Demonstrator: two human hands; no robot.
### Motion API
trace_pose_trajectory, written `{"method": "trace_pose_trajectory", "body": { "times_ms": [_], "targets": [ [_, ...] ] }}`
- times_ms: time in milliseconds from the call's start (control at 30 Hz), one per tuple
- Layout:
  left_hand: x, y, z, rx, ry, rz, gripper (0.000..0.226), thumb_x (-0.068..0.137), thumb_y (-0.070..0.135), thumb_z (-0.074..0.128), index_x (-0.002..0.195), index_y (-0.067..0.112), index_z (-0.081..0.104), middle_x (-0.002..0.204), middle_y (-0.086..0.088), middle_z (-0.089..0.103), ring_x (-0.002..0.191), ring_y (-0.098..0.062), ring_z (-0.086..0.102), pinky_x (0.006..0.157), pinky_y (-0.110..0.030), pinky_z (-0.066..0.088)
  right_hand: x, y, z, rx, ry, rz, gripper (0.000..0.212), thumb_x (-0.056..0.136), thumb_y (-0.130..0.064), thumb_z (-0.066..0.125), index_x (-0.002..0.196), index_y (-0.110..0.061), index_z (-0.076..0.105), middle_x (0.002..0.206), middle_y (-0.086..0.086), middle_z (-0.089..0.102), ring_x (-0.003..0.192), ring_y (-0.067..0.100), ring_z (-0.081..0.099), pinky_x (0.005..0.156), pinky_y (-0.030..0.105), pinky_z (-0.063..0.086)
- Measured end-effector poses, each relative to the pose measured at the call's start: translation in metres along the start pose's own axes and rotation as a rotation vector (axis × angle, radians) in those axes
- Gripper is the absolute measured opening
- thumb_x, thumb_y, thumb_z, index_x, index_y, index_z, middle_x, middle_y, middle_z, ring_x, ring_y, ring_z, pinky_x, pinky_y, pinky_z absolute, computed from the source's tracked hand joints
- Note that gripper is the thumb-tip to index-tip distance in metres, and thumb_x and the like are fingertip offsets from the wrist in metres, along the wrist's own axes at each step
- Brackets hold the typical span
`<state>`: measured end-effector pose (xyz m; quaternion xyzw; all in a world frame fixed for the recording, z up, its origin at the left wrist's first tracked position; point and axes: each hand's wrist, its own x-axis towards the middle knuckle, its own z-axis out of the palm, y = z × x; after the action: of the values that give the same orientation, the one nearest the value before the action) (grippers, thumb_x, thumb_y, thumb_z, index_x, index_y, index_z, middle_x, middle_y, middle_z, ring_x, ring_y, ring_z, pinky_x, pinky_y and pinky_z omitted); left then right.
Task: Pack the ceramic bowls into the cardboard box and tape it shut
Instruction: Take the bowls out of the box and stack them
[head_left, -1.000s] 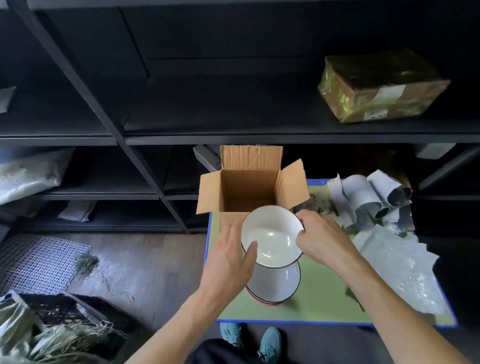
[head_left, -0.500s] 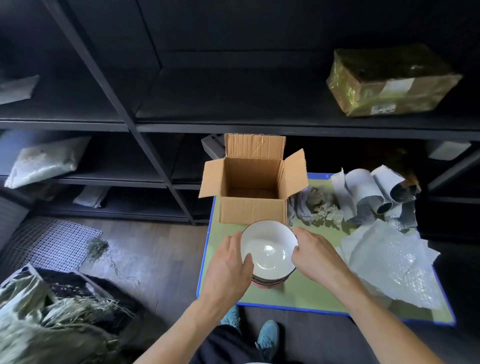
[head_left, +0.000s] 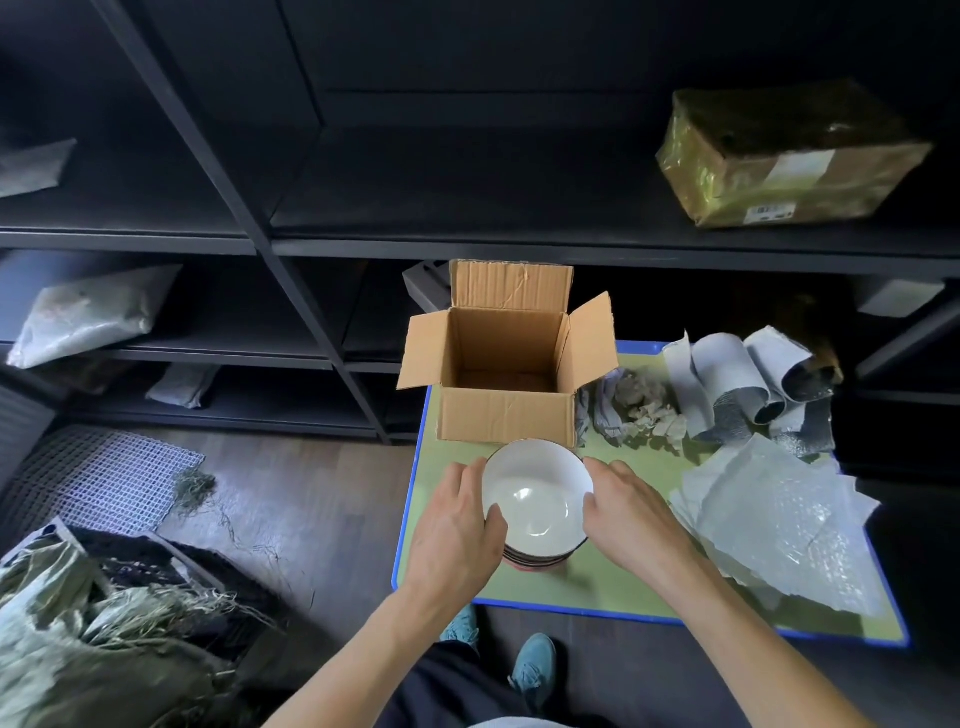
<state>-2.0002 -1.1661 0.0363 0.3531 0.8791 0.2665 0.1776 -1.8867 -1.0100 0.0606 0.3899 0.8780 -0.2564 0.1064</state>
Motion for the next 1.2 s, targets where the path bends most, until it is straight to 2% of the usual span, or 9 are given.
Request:
{"method": "trace_pose_trajectory", "body": {
  "times_ms": [100,267,367,567,700,800,900,1000,1200],
  "targets": [
    [0.003,0.0,-0.001,0.018,0.005,0.02,0.047,0.096,0.025,0.051,0.142,0.019,0.041,0.116,0.006,0.046,0.087,-0.016,0.049,0.066,-0.027,0.04,0.002,-0.001,-0.002,-0.035,0.022,-0.013,0.028,0.099,-0.02,0.04,0.124,-0.016,0.052,0.105,0.004,0.051,0.091,0.027,0.057,0.075,0.036,0.046],
    [0.012,0.002,-0.006,0.028,0.016,0.046,0.047,0.098,0.027,0.05,0.143,0.019,0.041,0.124,0.004,0.048,0.102,-0.018,0.054,0.072,-0.029,0.045,0.006,-0.005,-0.005,-0.045,0.059,-0.039,0.037,0.099,-0.024,0.042,0.135,-0.019,0.048,0.114,0.003,0.053,0.1,0.026,0.059,0.078,0.035,0.046],
    [0.018,0.001,-0.009,0.038,0.03,0.089,0.045,0.099,0.028,0.051,0.143,0.019,0.043,0.127,0.004,0.048,0.105,-0.017,0.053,0.073,-0.023,0.04,0.008,-0.008,-0.009,-0.039,0.082,-0.046,0.04,0.1,-0.025,0.042,0.14,-0.019,0.045,0.123,0.004,0.053,0.108,0.025,0.057,0.084,0.035,0.046],
    [0.035,-0.003,-0.014,0.077,0.016,0.161,0.044,0.101,0.031,0.049,0.143,0.018,0.045,0.133,0.004,0.049,0.111,-0.015,0.054,0.078,-0.017,0.036,0.016,-0.014,-0.013,-0.023,0.11,-0.043,0.038,0.101,-0.024,0.043,0.138,-0.016,0.048,0.131,0.004,0.052,0.119,0.023,0.053,0.093,0.038,0.046],
    [0.048,-0.007,-0.015,0.107,-0.063,0.183,0.037,0.1,0.032,0.047,0.136,0.023,0.05,0.123,0.004,0.054,0.106,-0.017,0.054,0.075,-0.024,0.04,0.021,-0.016,-0.012,-0.029,0.078,-0.026,0.043,0.1,-0.022,0.046,0.142,-0.021,0.045,0.135,0.002,0.052,0.122,0.023,0.053,0.093,0.036,0.045],
    [0.054,-0.01,-0.014,0.133,-0.143,0.194,0.033,0.098,0.03,0.049,0.13,0.025,0.05,0.115,0.004,0.057,0.099,-0.021,0.057,0.071,-0.032,0.043,0.02,-0.015,-0.01,-0.064,0.029,0.008,0.044,0.094,-0.011,0.049,0.137,-0.024,0.048,0.127,0.001,0.057,0.113,0.024,0.058,0.087,0.036,0.048],
    [0.056,-0.013,-0.011,0.109,-0.159,0.216,0.026,0.095,0.022,0.047,0.121,0.025,0.046,0.111,0.004,0.058,0.091,-0.023,0.058,0.072,-0.04,0.048,0.017,-0.013,-0.006,-0.068,0.034,0.015,0.047,0.089,-0.002,0.049,0.13,-0.024,0.049,0.119,0.002,0.058,0.103,0.026,0.061,0.084,0.039,0.05],
    [0.057,-0.015,-0.007,0.104,-0.146,0.224,0.019,0.098,0.018,0.041,0.115,0.026,0.044,0.105,0.003,0.059,0.083,-0.025,0.058,0.071,-0.045,0.049,0.017,-0.01,-0.004,-0.045,0.067,0.001,0.047,0.089,-0.002,0.052,0.128,-0.026,0.051,0.119,0.0,0.057,0.101,0.025,0.061,0.084,0.039,0.05],
    [0.058,-0.016,-0.008,0.124,-0.113,0.247,0.013,0.103,0.022,0.039,0.115,0.024,0.044,0.103,0.004,0.059,0.075,-0.02,0.056,0.062,-0.038,0.045,0.017,-0.01,0.002,-0.021,0.135,-0.013,0.051,0.09,-0.003,0.051,0.134,-0.028,0.051,0.125,-0.003,0.055,0.105,0.023,0.059,0.083,0.035,0.048]
  ]
}}
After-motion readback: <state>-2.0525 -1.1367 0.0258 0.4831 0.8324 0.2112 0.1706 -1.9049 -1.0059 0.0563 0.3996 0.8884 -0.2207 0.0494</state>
